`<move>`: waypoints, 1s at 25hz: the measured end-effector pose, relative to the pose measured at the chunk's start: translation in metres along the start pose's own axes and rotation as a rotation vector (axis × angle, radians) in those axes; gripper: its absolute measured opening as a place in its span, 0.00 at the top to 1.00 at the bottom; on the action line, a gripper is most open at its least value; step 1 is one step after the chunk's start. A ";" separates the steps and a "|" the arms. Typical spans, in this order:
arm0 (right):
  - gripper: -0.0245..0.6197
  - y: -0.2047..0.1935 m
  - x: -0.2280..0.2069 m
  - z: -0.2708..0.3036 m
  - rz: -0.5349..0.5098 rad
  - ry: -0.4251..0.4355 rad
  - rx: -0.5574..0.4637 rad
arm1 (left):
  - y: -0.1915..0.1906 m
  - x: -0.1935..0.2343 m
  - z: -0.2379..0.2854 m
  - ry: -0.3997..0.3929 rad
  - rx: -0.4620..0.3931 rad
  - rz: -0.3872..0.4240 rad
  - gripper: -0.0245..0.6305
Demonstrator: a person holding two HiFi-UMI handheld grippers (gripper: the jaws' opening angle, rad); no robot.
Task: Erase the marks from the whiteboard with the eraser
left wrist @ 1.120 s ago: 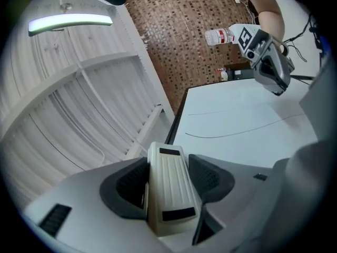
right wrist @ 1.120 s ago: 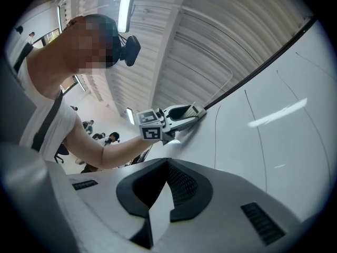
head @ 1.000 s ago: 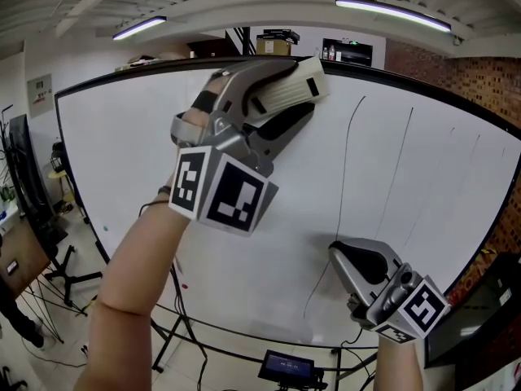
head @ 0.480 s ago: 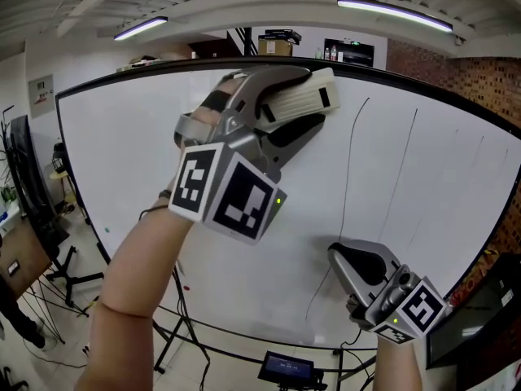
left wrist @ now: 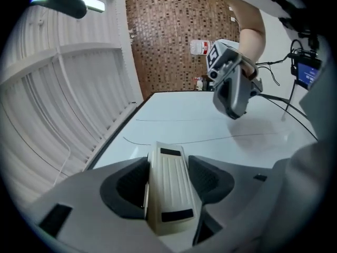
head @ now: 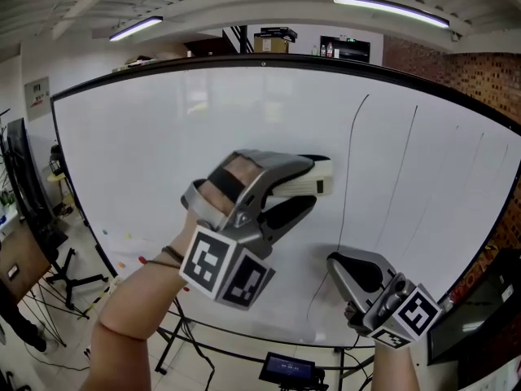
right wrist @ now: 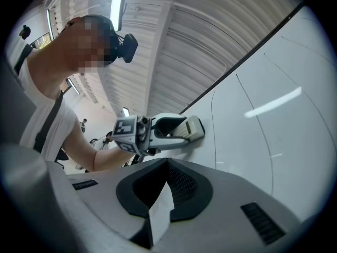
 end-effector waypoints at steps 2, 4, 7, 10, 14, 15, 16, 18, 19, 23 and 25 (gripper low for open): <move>0.95 -0.007 0.008 0.000 0.015 -0.003 0.017 | -0.002 -0.028 -0.014 -0.014 0.014 0.009 0.55; 0.95 -0.013 0.012 -0.002 0.023 -0.002 0.038 | -0.004 -0.050 -0.026 -0.014 0.024 -0.029 0.55; 0.95 -0.019 0.016 -0.007 0.037 -0.015 0.060 | -0.008 -0.079 -0.037 -0.011 0.012 -0.167 0.55; 0.95 -0.029 0.023 -0.012 0.055 -0.026 0.089 | -0.011 -0.105 -0.051 -0.009 0.003 -0.304 0.55; 0.95 -0.050 0.036 -0.020 0.068 -0.030 0.135 | -0.025 -0.133 -0.081 0.003 0.009 -0.549 0.54; 0.95 -0.056 0.039 -0.024 0.075 -0.039 0.147 | -0.030 -0.140 -0.089 0.007 0.002 -0.637 0.54; 0.95 -0.062 0.042 -0.029 0.082 -0.052 0.160 | -0.034 -0.149 -0.095 0.013 -0.016 -0.729 0.54; 0.95 -0.078 0.048 -0.038 0.099 -0.085 0.189 | -0.041 -0.166 -0.105 0.036 -0.103 -0.909 0.54; 0.95 -0.087 0.052 -0.042 0.111 -0.103 0.206 | -0.044 -0.176 -0.110 0.047 -0.144 -0.999 0.54; 0.95 -0.122 0.070 -0.062 0.165 -0.178 0.268 | -0.055 -0.219 -0.126 0.004 -0.163 -1.237 0.54; 0.95 -0.137 0.076 -0.073 0.192 -0.220 0.291 | -0.053 -0.240 -0.128 -0.048 -0.182 -1.287 0.54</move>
Point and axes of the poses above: the fingertips, and each gripper's own axes: z forward along the fingers, x to its left, y out of its top, the point moved 7 cm from there along -z, backward along the fingers, and after that the axes turned 13 degrees about -x, right-handed, at the moved point
